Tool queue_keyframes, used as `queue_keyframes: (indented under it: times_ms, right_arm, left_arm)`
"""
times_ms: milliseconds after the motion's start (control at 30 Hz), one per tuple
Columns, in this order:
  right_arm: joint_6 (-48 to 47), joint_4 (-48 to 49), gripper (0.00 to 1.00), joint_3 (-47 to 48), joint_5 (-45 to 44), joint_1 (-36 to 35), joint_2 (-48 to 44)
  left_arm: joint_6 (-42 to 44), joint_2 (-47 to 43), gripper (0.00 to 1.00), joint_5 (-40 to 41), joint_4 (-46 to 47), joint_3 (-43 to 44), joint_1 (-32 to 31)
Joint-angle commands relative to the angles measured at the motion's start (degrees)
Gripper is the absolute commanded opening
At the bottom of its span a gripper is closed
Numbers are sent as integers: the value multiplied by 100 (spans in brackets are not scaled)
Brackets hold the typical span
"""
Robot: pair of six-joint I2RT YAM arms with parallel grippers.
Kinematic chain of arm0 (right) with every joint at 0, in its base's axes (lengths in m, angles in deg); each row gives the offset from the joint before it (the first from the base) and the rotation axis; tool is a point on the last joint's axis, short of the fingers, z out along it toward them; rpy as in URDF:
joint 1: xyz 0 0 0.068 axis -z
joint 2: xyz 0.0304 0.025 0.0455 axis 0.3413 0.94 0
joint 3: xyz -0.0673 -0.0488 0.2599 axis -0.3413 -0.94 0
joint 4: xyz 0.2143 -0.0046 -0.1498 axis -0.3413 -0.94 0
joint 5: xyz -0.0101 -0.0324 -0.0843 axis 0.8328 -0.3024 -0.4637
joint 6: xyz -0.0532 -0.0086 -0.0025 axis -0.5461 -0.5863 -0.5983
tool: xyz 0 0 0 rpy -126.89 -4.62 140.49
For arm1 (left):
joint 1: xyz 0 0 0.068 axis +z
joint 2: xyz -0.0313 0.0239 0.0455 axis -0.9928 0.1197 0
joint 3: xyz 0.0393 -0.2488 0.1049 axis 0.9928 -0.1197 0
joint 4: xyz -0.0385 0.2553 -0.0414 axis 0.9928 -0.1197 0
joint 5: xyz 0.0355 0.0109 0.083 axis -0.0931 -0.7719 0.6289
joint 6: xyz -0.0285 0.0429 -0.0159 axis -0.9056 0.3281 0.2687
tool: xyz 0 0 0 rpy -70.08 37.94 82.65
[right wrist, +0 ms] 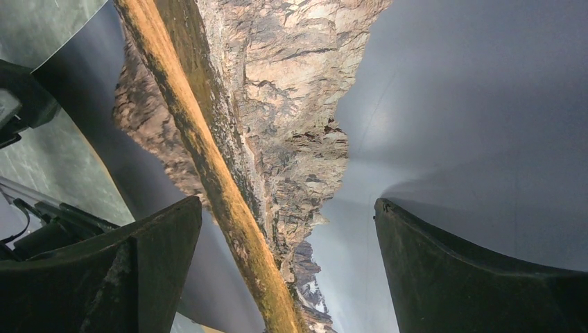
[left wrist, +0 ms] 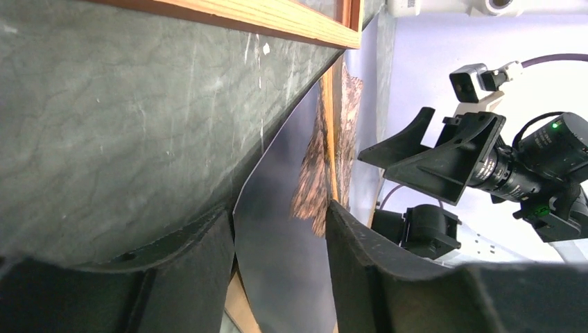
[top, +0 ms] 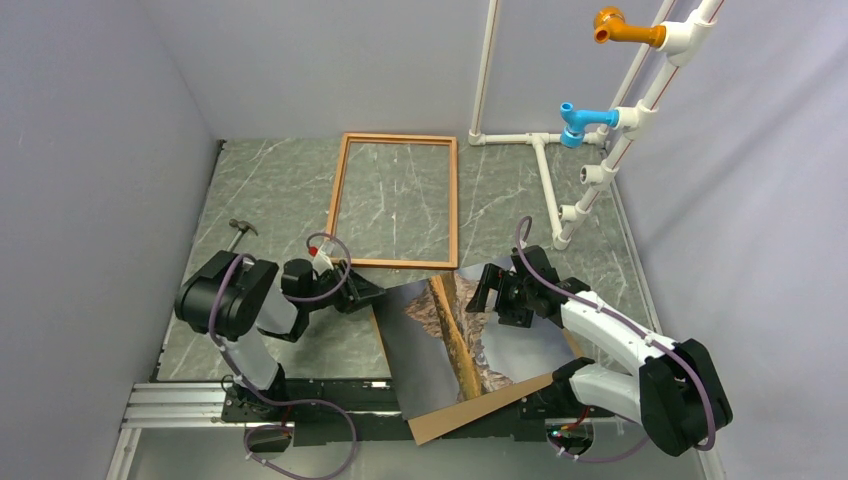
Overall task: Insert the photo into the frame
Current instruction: Turn over the photo from the photo frame.
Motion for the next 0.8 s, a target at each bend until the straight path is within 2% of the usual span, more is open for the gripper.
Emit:
queue_keyframes:
  times_ms: [0,67,200,367,500,667,767]
  right_arm:
    - [-7,-279,97,-237,-195,-38,155]
    - [-26,-302,97,-201,-200,-40,169]
    - [-49,-342,97,-163,-227,-32,137]
    - [-90,-422,98,-59,-165,-45,1]
    - [-231,-615,99,222,-81,-41,-282]
    - [-364,-950,100,677,-170,-42,-794]
    - [-404,-1037,100,882,-151,-40,-1010]
  left_arm:
    - [-309,336,51,-183,1219,33,-168]
    - [-238,330,45,-129,1000,160,-324]
    - [-23,93,25,-41,387,341,-469]
    - [351,-698,7,101,-647,431,-483]
    - [863,-1787,0,323,-2146,698,-545]
    - [1350,-3598,0,901,-3888,1130,-624]
    - [1561,-4794,0,1625,-5105,1462,-624]
